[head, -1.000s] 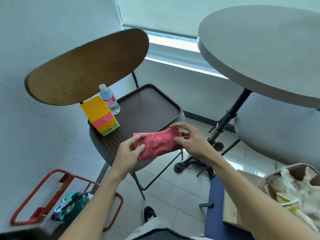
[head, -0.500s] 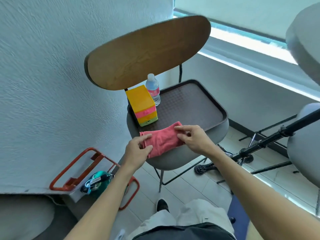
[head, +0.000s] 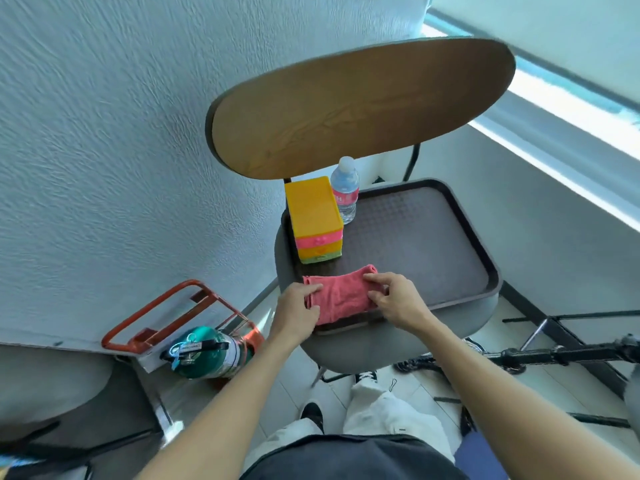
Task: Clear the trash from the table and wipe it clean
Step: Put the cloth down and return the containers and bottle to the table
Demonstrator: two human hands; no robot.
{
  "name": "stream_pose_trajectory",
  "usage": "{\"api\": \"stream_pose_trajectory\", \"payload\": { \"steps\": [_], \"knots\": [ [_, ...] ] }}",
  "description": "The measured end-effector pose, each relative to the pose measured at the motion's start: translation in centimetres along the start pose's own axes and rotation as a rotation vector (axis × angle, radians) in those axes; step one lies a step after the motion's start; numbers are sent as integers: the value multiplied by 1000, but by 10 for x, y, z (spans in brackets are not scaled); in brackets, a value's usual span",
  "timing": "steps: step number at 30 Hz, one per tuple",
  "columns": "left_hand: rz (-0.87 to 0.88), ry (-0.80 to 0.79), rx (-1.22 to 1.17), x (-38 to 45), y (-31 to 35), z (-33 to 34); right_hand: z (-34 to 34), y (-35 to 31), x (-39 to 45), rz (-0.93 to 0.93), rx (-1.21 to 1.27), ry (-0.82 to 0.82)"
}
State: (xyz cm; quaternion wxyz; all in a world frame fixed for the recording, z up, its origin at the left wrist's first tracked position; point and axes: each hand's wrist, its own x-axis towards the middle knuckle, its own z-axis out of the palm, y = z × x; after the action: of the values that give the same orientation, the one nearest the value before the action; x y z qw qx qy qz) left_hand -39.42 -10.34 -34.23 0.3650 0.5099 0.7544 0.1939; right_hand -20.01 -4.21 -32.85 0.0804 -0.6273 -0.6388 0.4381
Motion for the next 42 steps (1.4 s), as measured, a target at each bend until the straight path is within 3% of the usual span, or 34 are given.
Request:
{"api": "stream_pose_trajectory", "payload": {
  "steps": [8, 12, 17, 21, 24, 30, 42],
  "knots": [
    [-57, 29, 237, 3, 7, 13, -14, 7, 26, -16, -208, -174],
    [-129, 111, 182, 11, 13, 3, -28, -8, 43, -82, -278, -165],
    [-239, 274, -103, 29, 21, -22, -34, -40, 60, -62, 101, -36],
    [-280, 382, -362, 46, 33, -39, -33, -66, 67, -15, 345, -78],
    [-291, 315, -542, 58, 39, -42, -28, -74, 74, 5, 388, -158],
    [-311, 151, -621, 67, 44, -41, -19, -81, 80, 43, 394, -212],
    [-343, 105, -643, 71, 36, -38, -14, -82, 85, 127, 413, -246]
  ]
}}
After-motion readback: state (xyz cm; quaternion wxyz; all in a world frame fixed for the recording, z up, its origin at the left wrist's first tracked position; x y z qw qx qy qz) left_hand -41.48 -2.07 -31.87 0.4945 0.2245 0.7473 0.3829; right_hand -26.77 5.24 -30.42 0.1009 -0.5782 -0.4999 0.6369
